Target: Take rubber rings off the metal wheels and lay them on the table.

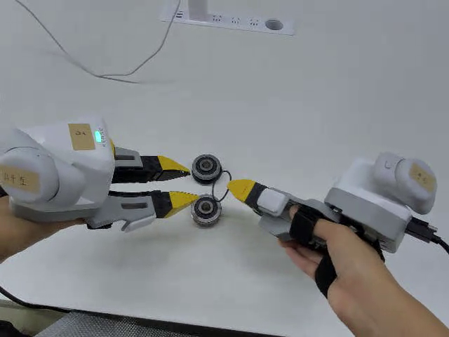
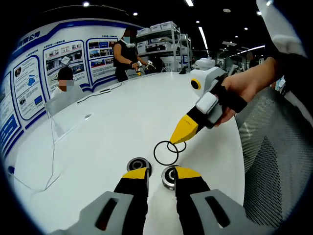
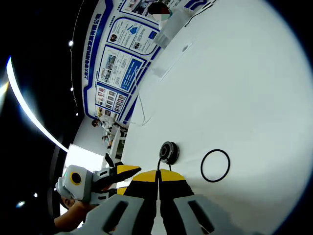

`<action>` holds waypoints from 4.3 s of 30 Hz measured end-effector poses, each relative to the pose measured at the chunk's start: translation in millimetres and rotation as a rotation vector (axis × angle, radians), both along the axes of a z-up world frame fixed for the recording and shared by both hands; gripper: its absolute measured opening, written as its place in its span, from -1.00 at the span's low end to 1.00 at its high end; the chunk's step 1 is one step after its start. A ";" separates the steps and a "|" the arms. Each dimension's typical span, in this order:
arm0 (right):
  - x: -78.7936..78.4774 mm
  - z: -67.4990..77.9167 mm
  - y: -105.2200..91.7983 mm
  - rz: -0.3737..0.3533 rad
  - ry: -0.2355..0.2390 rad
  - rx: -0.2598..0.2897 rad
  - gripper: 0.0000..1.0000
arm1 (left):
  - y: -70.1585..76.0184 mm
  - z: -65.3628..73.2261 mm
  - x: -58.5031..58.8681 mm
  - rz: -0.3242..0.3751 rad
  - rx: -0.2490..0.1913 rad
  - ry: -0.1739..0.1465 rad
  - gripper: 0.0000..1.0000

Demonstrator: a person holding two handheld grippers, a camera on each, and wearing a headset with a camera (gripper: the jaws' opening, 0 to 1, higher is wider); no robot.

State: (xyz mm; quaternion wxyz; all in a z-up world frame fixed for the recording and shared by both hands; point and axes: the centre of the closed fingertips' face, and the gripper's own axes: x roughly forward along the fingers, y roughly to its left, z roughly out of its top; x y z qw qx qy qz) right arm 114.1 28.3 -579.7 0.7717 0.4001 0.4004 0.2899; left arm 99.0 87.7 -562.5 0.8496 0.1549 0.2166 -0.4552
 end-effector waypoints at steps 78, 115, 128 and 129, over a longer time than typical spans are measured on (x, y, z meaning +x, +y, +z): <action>12.4 -3.2 -33.9 -0.024 -0.138 -0.149 -0.57 | -0.4 -19.3 58.0 0.049 0.034 -0.005 -0.58; 15.5 -4.7 -21.6 -0.009 -0.132 -0.123 -0.57 | -6.9 -33.9 54.0 0.001 0.046 0.042 -0.68; 14.9 -3.3 -18.5 -0.005 -0.131 -0.115 -0.57 | -5.8 -34.9 54.5 0.007 0.036 0.059 -0.70; 14.8 -3.2 -18.2 -0.005 -0.131 -0.114 -0.57 | -5.8 -34.8 54.6 0.009 0.036 0.059 -0.71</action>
